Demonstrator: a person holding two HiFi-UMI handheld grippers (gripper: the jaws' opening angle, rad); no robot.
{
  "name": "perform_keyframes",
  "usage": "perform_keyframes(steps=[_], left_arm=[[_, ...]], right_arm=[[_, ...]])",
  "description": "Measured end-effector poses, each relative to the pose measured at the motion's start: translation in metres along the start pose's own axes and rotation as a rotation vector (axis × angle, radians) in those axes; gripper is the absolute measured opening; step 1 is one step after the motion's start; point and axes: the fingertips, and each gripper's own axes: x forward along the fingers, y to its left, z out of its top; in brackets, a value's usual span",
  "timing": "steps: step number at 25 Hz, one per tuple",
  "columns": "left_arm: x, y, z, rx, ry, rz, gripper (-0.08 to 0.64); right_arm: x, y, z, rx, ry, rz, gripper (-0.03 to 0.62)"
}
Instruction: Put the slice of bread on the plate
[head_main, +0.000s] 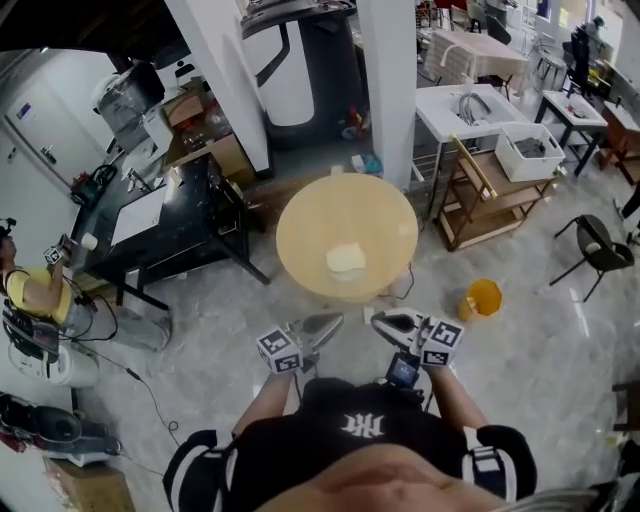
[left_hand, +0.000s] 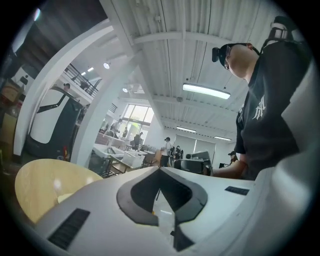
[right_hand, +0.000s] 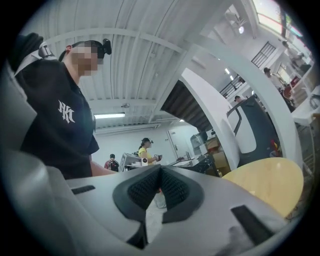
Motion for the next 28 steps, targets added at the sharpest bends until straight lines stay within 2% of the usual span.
perform_keyframes(steps=[4, 8, 10, 17, 21, 24, 28], left_arm=[[-0.015, -0.019, 0.011, 0.017, -0.033, -0.033, 0.012], [-0.035, -0.045, 0.013, 0.028, -0.027, -0.104, 0.012], [-0.054, -0.060, 0.010, 0.028, -0.028, -0.132, 0.012], [-0.127, -0.089, -0.045, -0.084, -0.007, -0.112, 0.012], [-0.147, -0.119, -0.055, -0.063, 0.000, -0.116, 0.012], [-0.140, -0.110, -0.019, 0.039, -0.027, -0.093, 0.012], [-0.116, -0.067, 0.065, 0.179, -0.192, -0.016, 0.012]], right_arm=[[0.014, 0.032, 0.003, -0.042, 0.024, -0.009, 0.002], [0.026, 0.065, 0.009, -0.029, -0.031, -0.074, 0.000], [0.032, 0.082, 0.001, -0.016, -0.022, -0.088, 0.001], [0.050, 0.145, -0.035, -0.002, 0.005, -0.114, 0.002], [0.039, 0.168, -0.055, -0.022, 0.034, -0.125, 0.002], [0.037, 0.145, -0.027, -0.121, 0.028, -0.115, 0.002], [0.029, 0.085, 0.058, -0.351, -0.017, -0.105, 0.000]])
